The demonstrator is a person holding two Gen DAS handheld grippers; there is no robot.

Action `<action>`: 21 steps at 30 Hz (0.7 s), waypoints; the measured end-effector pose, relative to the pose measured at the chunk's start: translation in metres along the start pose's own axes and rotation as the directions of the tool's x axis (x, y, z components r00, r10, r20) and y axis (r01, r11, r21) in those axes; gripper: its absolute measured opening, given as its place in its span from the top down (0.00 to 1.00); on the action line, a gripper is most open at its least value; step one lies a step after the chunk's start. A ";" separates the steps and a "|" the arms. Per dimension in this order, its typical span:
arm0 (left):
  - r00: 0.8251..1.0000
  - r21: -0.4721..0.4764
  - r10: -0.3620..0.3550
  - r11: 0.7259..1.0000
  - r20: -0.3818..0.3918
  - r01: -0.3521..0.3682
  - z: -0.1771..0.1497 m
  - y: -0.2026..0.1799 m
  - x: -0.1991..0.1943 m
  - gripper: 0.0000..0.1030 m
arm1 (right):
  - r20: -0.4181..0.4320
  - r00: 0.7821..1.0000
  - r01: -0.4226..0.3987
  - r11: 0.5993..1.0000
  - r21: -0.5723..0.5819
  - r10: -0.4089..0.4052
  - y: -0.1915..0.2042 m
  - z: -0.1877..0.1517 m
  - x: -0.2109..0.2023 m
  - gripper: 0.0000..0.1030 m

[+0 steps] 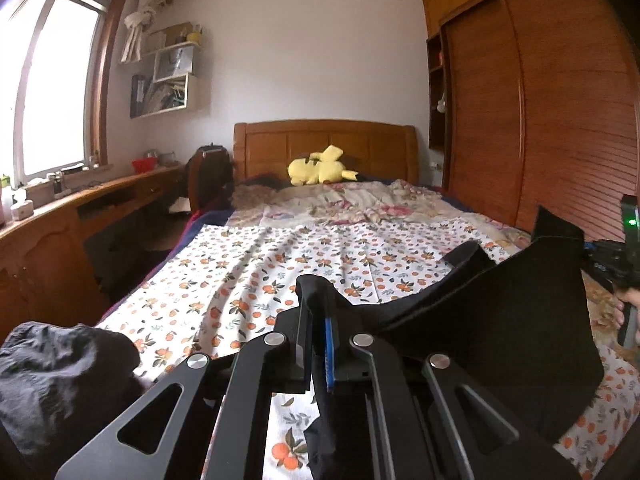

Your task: Fold large clothes

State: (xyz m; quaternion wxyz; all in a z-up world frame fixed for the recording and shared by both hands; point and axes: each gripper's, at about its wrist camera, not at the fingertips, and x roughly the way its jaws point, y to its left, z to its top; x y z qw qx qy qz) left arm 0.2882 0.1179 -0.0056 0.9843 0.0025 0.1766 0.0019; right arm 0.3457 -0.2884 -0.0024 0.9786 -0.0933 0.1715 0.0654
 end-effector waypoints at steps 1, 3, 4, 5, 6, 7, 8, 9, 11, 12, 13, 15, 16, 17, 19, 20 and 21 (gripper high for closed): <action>1.000 -0.002 0.002 1.000 -0.009 -0.002 -0.002 0.001 0.012 0.94 | -0.013 1.000 0.008 1.000 0.002 -0.008 0.001 -0.002 0.015 0.92; 1.000 -0.006 0.007 1.000 -0.030 -0.007 -0.007 0.003 0.027 0.91 | -0.035 0.999 0.025 1.000 -0.001 -0.025 0.003 -0.007 0.039 0.92; 0.999 -0.009 -0.003 1.000 -0.052 0.003 -0.011 0.005 0.038 0.90 | -0.047 0.998 0.034 0.999 -0.001 -0.034 0.005 -0.008 0.050 0.92; 0.998 -0.010 -0.007 1.000 -0.065 0.007 -0.015 0.005 0.043 0.85 | -0.062 0.997 0.041 0.999 -0.002 -0.041 0.007 -0.010 0.062 0.92; 0.996 -0.012 -0.017 1.000 -0.085 0.016 -0.021 0.006 0.052 0.79 | -0.079 0.996 0.047 0.999 -0.005 -0.047 0.008 -0.012 0.071 0.91; 0.995 -0.013 -0.022 1.000 -0.101 0.021 -0.028 0.006 0.058 0.73 | -0.113 0.992 0.052 0.999 -0.010 -0.053 0.010 -0.016 0.085 0.91; 0.994 -0.007 -0.005 1.000 -0.109 0.005 -0.036 0.006 0.063 0.54 | -0.135 0.989 0.056 0.998 -0.010 -0.057 0.013 -0.020 0.092 0.90; 0.994 0.003 0.008 1.000 -0.107 -0.007 -0.043 0.006 0.065 0.40 | -0.158 0.986 0.058 0.998 -0.007 -0.058 0.015 -0.024 0.101 0.86; 0.993 0.013 -0.011 1.000 -0.116 0.012 -0.057 0.002 0.068 0.39 | -0.177 0.981 0.074 0.997 -0.011 -0.075 0.020 -0.028 0.108 0.59; 0.992 0.014 -0.023 1.000 -0.126 0.025 -0.063 0.000 0.070 0.39 | -0.169 0.981 0.092 0.995 -0.023 -0.095 0.022 -0.029 0.107 0.45; 0.990 0.016 -0.034 0.999 -0.133 0.036 -0.068 -0.001 0.071 0.39 | -0.159 0.983 0.088 0.996 -0.031 -0.092 0.024 -0.028 0.106 0.45; 0.988 0.023 -0.052 0.998 -0.145 0.056 -0.079 -0.006 0.072 0.39 | -0.176 0.981 0.073 0.997 -0.038 -0.079 0.027 -0.027 0.107 0.45; 0.986 0.028 -0.065 0.997 -0.151 0.070 -0.083 -0.009 0.073 0.39 | -0.184 0.981 0.061 0.997 -0.044 -0.068 0.030 -0.028 0.104 0.45; 0.984 0.030 -0.083 0.996 -0.157 0.089 -0.087 -0.012 0.073 0.39 | -0.183 0.981 0.053 0.997 -0.052 -0.061 0.033 -0.027 0.102 0.45; 0.980 0.039 -0.108 0.993 -0.167 0.116 -0.093 -0.017 0.073 0.39 | -0.181 0.983 0.029 0.997 -0.076 -0.042 0.043 -0.027 0.094 0.45; 0.978 0.045 -0.121 0.990 -0.172 0.131 -0.097 -0.021 0.072 0.38 | -0.184 0.983 0.011 0.996 -0.086 -0.027 0.048 -0.029 0.090 0.45; 0.976 0.053 -0.129 0.989 -0.175 0.140 -0.100 -0.026 0.068 0.37 | -0.189 0.982 -0.009 0.995 -0.097 -0.010 0.054 -0.030 0.087 0.45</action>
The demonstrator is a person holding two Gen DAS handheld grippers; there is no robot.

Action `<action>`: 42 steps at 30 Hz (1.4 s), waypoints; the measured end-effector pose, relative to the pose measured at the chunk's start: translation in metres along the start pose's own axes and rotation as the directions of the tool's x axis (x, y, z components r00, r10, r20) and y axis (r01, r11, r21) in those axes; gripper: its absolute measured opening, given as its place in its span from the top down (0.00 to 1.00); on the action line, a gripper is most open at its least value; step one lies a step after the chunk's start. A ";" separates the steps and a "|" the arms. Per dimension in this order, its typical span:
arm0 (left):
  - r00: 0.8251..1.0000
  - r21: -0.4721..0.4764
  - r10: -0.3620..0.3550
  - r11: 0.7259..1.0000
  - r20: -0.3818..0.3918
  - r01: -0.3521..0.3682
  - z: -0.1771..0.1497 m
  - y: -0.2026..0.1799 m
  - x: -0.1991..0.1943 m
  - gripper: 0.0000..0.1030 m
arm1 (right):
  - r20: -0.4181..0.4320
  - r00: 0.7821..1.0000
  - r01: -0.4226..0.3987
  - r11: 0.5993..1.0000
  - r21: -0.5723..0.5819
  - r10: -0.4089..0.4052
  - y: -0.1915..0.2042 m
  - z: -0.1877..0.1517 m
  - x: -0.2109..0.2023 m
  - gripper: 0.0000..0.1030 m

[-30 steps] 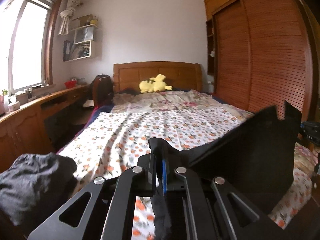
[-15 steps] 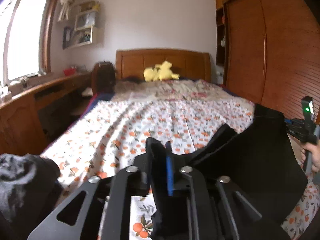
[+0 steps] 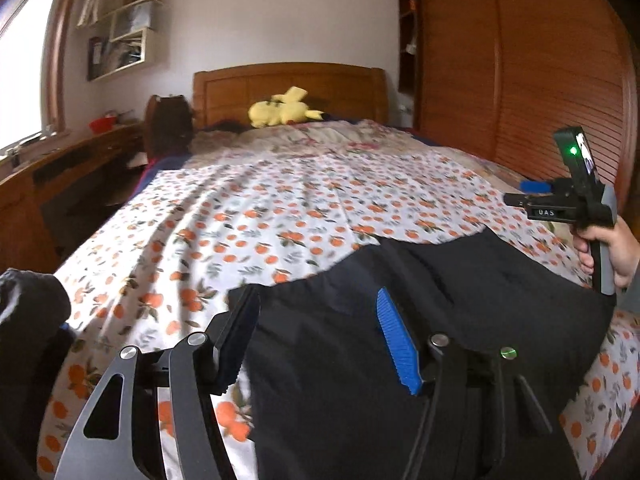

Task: Fold large clothes
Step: 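Lay the folded coat down and open both grippers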

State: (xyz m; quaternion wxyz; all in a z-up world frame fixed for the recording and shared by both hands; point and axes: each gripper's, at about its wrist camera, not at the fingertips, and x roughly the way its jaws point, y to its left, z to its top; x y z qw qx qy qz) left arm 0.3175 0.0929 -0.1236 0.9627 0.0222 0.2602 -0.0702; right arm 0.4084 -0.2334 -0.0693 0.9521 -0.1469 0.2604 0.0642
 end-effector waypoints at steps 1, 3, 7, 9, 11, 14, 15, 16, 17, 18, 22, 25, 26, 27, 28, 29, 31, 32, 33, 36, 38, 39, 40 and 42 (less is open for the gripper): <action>1.000 0.007 -0.006 1.000 -0.002 0.006 0.000 -0.002 0.001 0.36 | -0.001 1.000 -0.014 1.000 -0.009 0.014 0.006 -0.003 -0.005 0.45; 1.000 0.019 -0.019 1.000 -0.006 0.019 -0.005 -0.009 0.001 0.34 | -0.010 0.998 -0.057 0.998 -0.025 0.057 0.018 -0.010 -0.015 0.45; 0.999 0.034 -0.040 0.999 -0.012 0.040 -0.014 -0.023 -0.003 0.33 | -0.032 0.993 -0.117 0.992 -0.050 0.115 0.038 -0.028 -0.036 0.48; 0.999 0.037 -0.053 0.998 -0.010 0.053 -0.018 -0.028 -0.007 0.29 | -0.052 0.988 -0.148 0.988 -0.054 0.145 0.047 -0.041 -0.046 0.51; 0.998 0.042 -0.063 0.997 -0.010 0.064 -0.021 -0.034 -0.011 0.26 | -0.071 0.984 -0.169 0.984 -0.053 0.165 0.052 -0.052 -0.054 0.54; 0.997 0.047 -0.079 0.996 -0.008 0.079 -0.028 -0.043 -0.016 0.14 | -0.089 0.979 -0.190 0.980 -0.054 0.185 0.059 -0.066 -0.067 0.55; 0.997 0.048 -0.080 0.996 -0.003 0.080 -0.030 -0.046 -0.017 0.07 | -0.093 0.977 -0.197 0.979 -0.051 0.192 0.061 -0.072 -0.073 0.55; 0.996 0.048 -0.085 0.995 0.002 0.085 -0.032 -0.048 -0.019 0.06 | -0.097 0.976 -0.203 0.978 -0.046 0.197 0.062 -0.076 -0.077 0.55; 0.996 0.049 -0.092 0.995 0.002 0.092 -0.035 -0.051 -0.020 0.06 | -0.100 0.974 -0.207 0.977 -0.042 0.202 0.063 -0.080 -0.080 0.55; 0.995 0.049 -0.101 0.994 -0.005 0.101 -0.037 -0.054 -0.021 0.05 | -0.103 0.973 -0.212 0.977 -0.038 0.207 0.064 -0.083 -0.083 0.55; 0.993 0.058 -0.117 0.991 -0.014 0.117 -0.047 -0.066 -0.024 0.03 | -0.119 0.968 -0.228 0.973 -0.031 0.223 0.071 -0.096 -0.093 0.55; 0.991 0.065 -0.129 0.989 -0.020 0.130 -0.052 -0.074 -0.027 0.03 | -0.120 0.966 -0.233 0.972 -0.036 0.227 0.079 -0.102 -0.097 0.55; 0.991 0.067 -0.132 0.989 -0.022 0.133 -0.054 -0.075 -0.028 0.03 | -0.121 0.965 -0.238 0.971 -0.038 0.232 0.081 -0.103 -0.098 0.55; 0.991 0.069 -0.135 0.988 -0.024 0.136 -0.056 -0.077 -0.028 0.03 | -0.123 0.964 -0.243 0.969 -0.039 0.236 0.084 -0.104 -0.099 0.55; 0.990 0.071 -0.137 0.988 -0.026 0.139 -0.058 -0.079 -0.029 0.03 | -0.123 0.962 -0.249 0.968 -0.041 0.243 0.087 -0.105 -0.099 0.55; 0.990 0.074 -0.139 0.987 -0.028 0.141 -0.059 -0.080 -0.029 0.03 | -0.122 0.961 -0.254 0.966 -0.041 0.247 0.089 -0.105 -0.100 0.55; 0.990 0.077 -0.141 0.987 -0.031 0.143 -0.061 -0.082 -0.030 0.03 | -0.127 0.958 -0.264 0.964 -0.037 0.258 0.092 -0.107 -0.099 0.55; 0.989 0.078 -0.142 0.986 -0.033 0.144 -0.061 -0.083 -0.029 0.03 | -0.135 0.956 -0.267 0.963 -0.030 0.261 0.095 -0.110 -0.096 0.55; 0.989 0.080 -0.144 0.986 -0.034 0.147 -0.062 -0.084 -0.030 0.03 | -0.144 0.955 -0.265 0.964 -0.029 0.258 0.096 -0.112 -0.094 0.54; 0.988 0.082 -0.146 0.985 -0.039 0.149 -0.064 -0.085 -0.030 0.03 | -0.207 0.951 -0.242 0.970 -0.038 0.229 0.105 -0.129 -0.077 0.54; 0.988 0.083 -0.147 0.985 -0.042 0.150 -0.066 -0.085 -0.030 0.03 | -0.197 0.960 -0.215 0.973 -0.077 0.197 0.112 -0.135 -0.076 0.54; 0.988 0.084 -0.147 0.985 -0.044 0.151 -0.067 -0.085 -0.030 0.03 | -0.195 0.962 -0.209 0.975 -0.082 0.190 0.113 -0.135 -0.077 0.54; 0.988 0.085 -0.147 0.985 -0.046 0.151 -0.068 -0.085 -0.030 0.03 | -0.196 0.962 -0.208 0.975 -0.074 0.190 0.113 -0.134 -0.077 0.54; 0.988 0.086 -0.149 0.985 -0.048 0.152 -0.069 -0.085 -0.030 0.03 | -0.198 0.961 -0.208 0.976 -0.064 0.192 0.110 -0.131 -0.079 0.54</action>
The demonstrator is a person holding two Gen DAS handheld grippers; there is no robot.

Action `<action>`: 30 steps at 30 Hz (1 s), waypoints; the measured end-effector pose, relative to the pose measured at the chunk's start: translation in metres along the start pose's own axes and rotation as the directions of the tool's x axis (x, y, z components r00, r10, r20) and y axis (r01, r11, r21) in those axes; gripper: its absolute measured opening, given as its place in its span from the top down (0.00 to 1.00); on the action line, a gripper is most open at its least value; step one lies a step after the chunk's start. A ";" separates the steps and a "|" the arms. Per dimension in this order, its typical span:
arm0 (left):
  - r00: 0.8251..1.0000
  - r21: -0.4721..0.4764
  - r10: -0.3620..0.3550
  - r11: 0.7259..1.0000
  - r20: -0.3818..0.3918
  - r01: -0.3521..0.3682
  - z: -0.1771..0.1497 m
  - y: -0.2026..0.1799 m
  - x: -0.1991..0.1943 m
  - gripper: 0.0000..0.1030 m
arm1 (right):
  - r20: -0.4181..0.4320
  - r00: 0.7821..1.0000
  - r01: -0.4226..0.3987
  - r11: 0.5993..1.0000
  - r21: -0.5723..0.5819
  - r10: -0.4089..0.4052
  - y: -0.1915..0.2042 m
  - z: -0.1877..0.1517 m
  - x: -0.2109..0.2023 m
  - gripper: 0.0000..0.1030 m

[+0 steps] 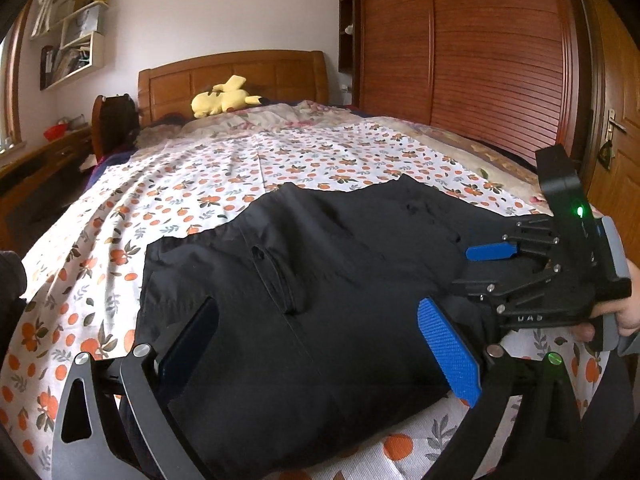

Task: Fold large clothes
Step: 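Lay the folded coat down and open both grippers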

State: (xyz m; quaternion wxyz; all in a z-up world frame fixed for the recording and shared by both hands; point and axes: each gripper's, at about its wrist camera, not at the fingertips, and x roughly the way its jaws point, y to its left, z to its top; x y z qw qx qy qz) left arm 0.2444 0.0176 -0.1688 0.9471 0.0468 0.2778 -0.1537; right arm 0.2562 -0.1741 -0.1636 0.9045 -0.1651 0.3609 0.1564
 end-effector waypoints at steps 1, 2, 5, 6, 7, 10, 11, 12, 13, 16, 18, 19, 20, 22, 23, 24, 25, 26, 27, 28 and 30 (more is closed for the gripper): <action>1.000 0.001 0.000 1.000 0.000 0.000 0.000 0.000 0.000 0.03 | 0.003 1.000 0.004 1.000 0.003 -0.004 0.000 0.001 -0.003 0.54; 1.000 0.001 0.000 1.000 0.000 0.000 -0.001 -0.001 -0.001 0.03 | 0.007 1.000 0.007 1.000 0.004 -0.007 0.000 0.002 -0.007 0.54; 1.000 0.001 0.000 1.000 0.001 0.000 -0.001 -0.001 -0.002 0.03 | 0.043 0.999 -0.010 1.000 0.005 0.009 0.004 0.005 -0.022 0.54; 1.000 0.001 0.000 1.000 0.002 0.000 -0.001 -0.001 -0.002 0.03 | 0.047 0.999 -0.022 1.000 0.004 0.022 0.006 0.005 -0.026 0.54; 1.000 0.002 0.001 1.000 0.001 -0.001 -0.001 -0.001 -0.001 0.03 | 0.051 0.998 -0.034 0.999 0.001 0.034 0.010 0.004 -0.030 0.54; 1.000 -0.001 0.001 1.000 0.003 -0.001 -0.002 -0.001 -0.004 0.03 | 0.029 0.998 -0.060 0.998 -0.009 0.060 0.017 0.001 -0.027 0.54; 1.000 -0.002 0.001 1.000 0.004 -0.001 -0.003 0.000 -0.004 0.03 | 0.017 0.998 -0.057 0.998 -0.013 0.057 0.019 -0.001 -0.023 0.54; 1.000 -0.001 0.001 1.000 0.004 -0.001 -0.003 0.000 -0.004 0.03 | 0.005 0.998 -0.056 0.998 -0.013 0.056 0.020 -0.004 -0.018 0.53; 1.000 -0.001 0.001 1.000 0.004 -0.001 -0.003 -0.001 -0.005 0.03 | -0.005 0.998 -0.061 0.998 -0.003 0.061 0.020 -0.007 -0.012 0.52; 1.000 -0.001 0.001 1.000 0.004 -0.001 -0.003 0.000 -0.005 0.03 | 0.000 0.997 -0.076 0.997 0.020 0.076 0.017 -0.012 -0.006 0.52; 1.000 -0.002 0.001 1.000 0.005 -0.001 -0.003 0.000 -0.005 0.03 | 0.001 0.997 -0.073 0.997 0.018 0.073 0.018 -0.012 -0.008 0.52; 1.000 -0.001 0.002 1.000 0.004 -0.002 -0.003 0.000 -0.005 0.03 | 0.001 0.997 -0.071 0.997 0.015 0.071 0.019 -0.011 -0.009 0.52; 1.000 -0.003 0.001 1.000 0.005 -0.001 -0.003 0.000 -0.005 0.03 | 0.003 0.998 -0.068 0.998 0.014 0.068 0.019 -0.011 -0.011 0.52; 1.000 -0.009 -0.001 1.000 0.006 0.001 -0.004 0.000 -0.007 0.03 | 0.011 0.998 -0.059 0.998 0.017 0.058 0.017 -0.010 -0.019 0.52; 1.000 -0.011 -0.002 1.000 0.006 0.002 -0.005 -0.001 -0.007 0.03 | 0.016 0.999 -0.052 0.998 0.020 0.052 0.016 -0.010 -0.022 0.52; 1.000 -0.012 -0.002 1.000 0.006 0.003 -0.006 -0.001 -0.010 0.03 | 0.025 0.999 -0.044 0.999 0.025 0.043 0.014 -0.010 -0.027 0.52; 1.000 -0.012 -0.003 1.000 0.007 0.003 -0.007 -0.001 -0.012 0.03 | 0.038 0.999 -0.037 0.999 0.036 0.035 0.010 -0.010 -0.034 0.51; 1.000 -0.011 -0.003 1.000 0.008 0.003 -0.008 -0.002 -0.013 0.03 | 0.046 0.999 -0.031 0.999 0.044 0.029 0.005 -0.010 -0.038 0.51; 1.000 -0.010 -0.003 1.000 0.008 0.003 -0.009 -0.003 -0.014 0.03 | 0.054 0.998 -0.020 0.998 0.053 0.018 0.000 -0.011 -0.044 0.48; 1.000 -0.008 -0.003 1.000 0.009 0.003 -0.010 -0.005 -0.015 0.03 | 0.062 0.998 -0.007 0.998 0.062 0.003 -0.006 -0.012 -0.049 0.46; 1.000 -0.004 -0.007 1.000 0.009 0.007 -0.011 -0.011 -0.017 0.03 | 0.070 0.997 0.020 0.997 0.079 -0.025 -0.017 -0.014 -0.058 0.46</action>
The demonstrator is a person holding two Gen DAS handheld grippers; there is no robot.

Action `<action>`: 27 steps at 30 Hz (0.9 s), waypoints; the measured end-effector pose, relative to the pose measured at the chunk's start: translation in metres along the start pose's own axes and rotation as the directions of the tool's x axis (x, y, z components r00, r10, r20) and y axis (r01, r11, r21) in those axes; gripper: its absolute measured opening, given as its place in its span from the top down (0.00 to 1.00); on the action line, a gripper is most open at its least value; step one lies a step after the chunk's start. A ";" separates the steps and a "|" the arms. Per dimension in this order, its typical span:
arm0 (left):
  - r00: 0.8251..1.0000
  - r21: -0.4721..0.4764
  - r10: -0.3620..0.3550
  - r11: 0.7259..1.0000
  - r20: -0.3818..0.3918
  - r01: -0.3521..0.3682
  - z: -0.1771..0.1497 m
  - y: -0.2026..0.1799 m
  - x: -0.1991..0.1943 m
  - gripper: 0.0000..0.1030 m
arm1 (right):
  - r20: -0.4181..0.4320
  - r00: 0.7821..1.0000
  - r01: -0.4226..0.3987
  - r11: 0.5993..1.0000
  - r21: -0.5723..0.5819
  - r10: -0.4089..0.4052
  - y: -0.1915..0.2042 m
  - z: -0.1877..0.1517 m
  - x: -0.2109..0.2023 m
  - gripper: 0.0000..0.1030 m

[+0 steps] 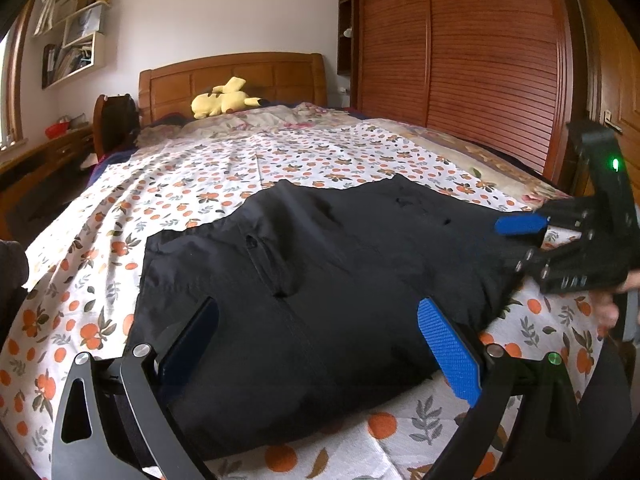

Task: Fold large clothes
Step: 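Lay the folded coat down and open both grippers, then grasp the folded coat edge with the right gripper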

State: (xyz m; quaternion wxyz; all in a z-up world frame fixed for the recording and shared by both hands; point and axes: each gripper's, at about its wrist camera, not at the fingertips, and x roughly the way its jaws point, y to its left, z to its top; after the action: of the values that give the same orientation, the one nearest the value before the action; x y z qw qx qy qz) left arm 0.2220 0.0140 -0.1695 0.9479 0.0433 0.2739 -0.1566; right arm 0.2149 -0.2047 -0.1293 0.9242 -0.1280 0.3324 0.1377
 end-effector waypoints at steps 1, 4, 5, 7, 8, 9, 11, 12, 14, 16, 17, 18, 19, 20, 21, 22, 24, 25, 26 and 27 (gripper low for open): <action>1.000 0.001 -0.002 1.000 0.000 0.002 0.000 -0.003 0.000 0.03 | 0.002 1.000 0.010 1.000 0.007 -0.010 -0.005 0.000 -0.003 0.45; 1.000 0.006 -0.009 1.000 0.000 0.009 -0.003 -0.009 0.000 0.03 | 0.008 0.998 0.057 0.998 0.040 -0.058 -0.025 -0.005 -0.013 0.38; 1.000 0.008 -0.011 1.000 -0.002 0.011 -0.004 -0.011 0.000 0.03 | 0.009 0.997 0.077 0.996 0.053 -0.077 -0.033 -0.007 -0.016 0.35; 1.000 0.010 -0.014 1.000 -0.003 0.014 -0.005 -0.014 0.000 0.03 | 0.007 0.994 0.112 0.991 0.080 -0.113 -0.047 -0.012 -0.021 0.34; 1.000 0.011 -0.015 1.000 -0.006 0.016 -0.006 -0.016 0.001 0.03 | 0.003 0.993 0.121 0.989 0.089 -0.122 -0.052 -0.014 -0.022 0.34; 1.000 0.013 -0.017 1.000 -0.007 0.017 -0.007 -0.017 0.002 0.03 | -0.002 0.991 0.132 0.986 0.103 -0.133 -0.058 -0.017 -0.022 0.33; 1.000 0.020 -0.017 1.000 -0.011 0.017 -0.008 -0.020 0.004 0.03 | -0.012 0.989 0.147 0.981 0.129 -0.147 -0.069 -0.023 -0.022 0.33; 1.000 0.022 -0.016 1.000 -0.013 0.017 -0.009 -0.020 0.004 0.03 | -0.018 0.988 0.152 0.978 0.143 -0.151 -0.074 -0.025 -0.021 0.33; 1.000 0.026 -0.016 1.000 -0.017 0.017 -0.011 -0.021 0.006 0.03 | -0.026 0.987 0.161 0.973 0.167 -0.159 -0.080 -0.030 -0.019 0.32; 1.000 0.029 -0.019 0.999 -0.020 0.019 -0.012 -0.022 0.007 0.03 | -0.034 0.985 0.174 0.967 0.187 -0.170 -0.087 -0.033 -0.016 0.26; 1.000 0.032 -0.020 0.999 -0.020 0.020 -0.013 -0.023 0.007 0.03 | -0.036 0.984 0.179 0.965 0.193 -0.175 -0.088 -0.035 -0.015 0.25; 1.000 0.035 -0.020 0.999 -0.022 0.021 -0.013 -0.024 0.007 0.03 | -0.040 0.983 0.183 0.962 0.202 -0.178 -0.091 -0.037 -0.014 0.25; 1.000 0.037 -0.020 0.999 -0.023 0.020 -0.014 -0.024 0.008 0.03 | -0.044 0.983 0.184 0.960 0.209 -0.179 -0.092 -0.038 -0.012 0.25; 1.000 0.039 -0.019 0.999 -0.025 0.020 -0.014 -0.024 0.008 0.03 | -0.049 0.983 0.183 0.958 0.221 -0.176 -0.095 -0.039 -0.010 0.25; 0.999 0.040 -0.020 0.999 -0.027 0.021 -0.015 -0.024 0.009 0.03 | -0.055 0.984 0.180 0.955 0.236 -0.172 -0.098 -0.040 -0.007 0.24; 0.999 0.039 -0.020 0.999 -0.029 0.021 -0.015 -0.025 0.010 0.03 | -0.061 0.984 0.175 0.952 0.253 -0.165 -0.101 -0.041 -0.004 0.23; 0.999 0.039 -0.021 0.999 -0.032 0.022 -0.016 -0.025 0.011 0.03 | -0.075 0.986 0.162 0.945 0.284 -0.147 -0.105 -0.044 0.001 0.22; 0.999 0.039 -0.020 0.999 -0.033 0.022 -0.016 -0.026 0.012 0.03 | -0.079 0.988 0.153 0.942 0.299 -0.135 -0.107 -0.045 0.004 0.22; 0.999 0.039 -0.020 0.999 -0.035 0.021 -0.016 -0.026 0.013 0.03 | -0.086 0.989 0.141 0.938 0.316 -0.120 -0.109 -0.047 0.007 0.22; 0.999 0.039 -0.019 0.999 -0.036 0.020 -0.017 -0.026 0.014 0.03 | -0.093 0.990 0.132 0.935 0.330 -0.107 -0.111 -0.049 0.010 0.22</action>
State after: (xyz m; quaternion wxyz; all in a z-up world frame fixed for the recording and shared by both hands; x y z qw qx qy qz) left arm 0.2161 -0.0113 -0.1911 0.9403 0.0620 0.2881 -0.1702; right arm 0.2316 -0.3220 -0.1560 0.9263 0.0064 0.3764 0.0179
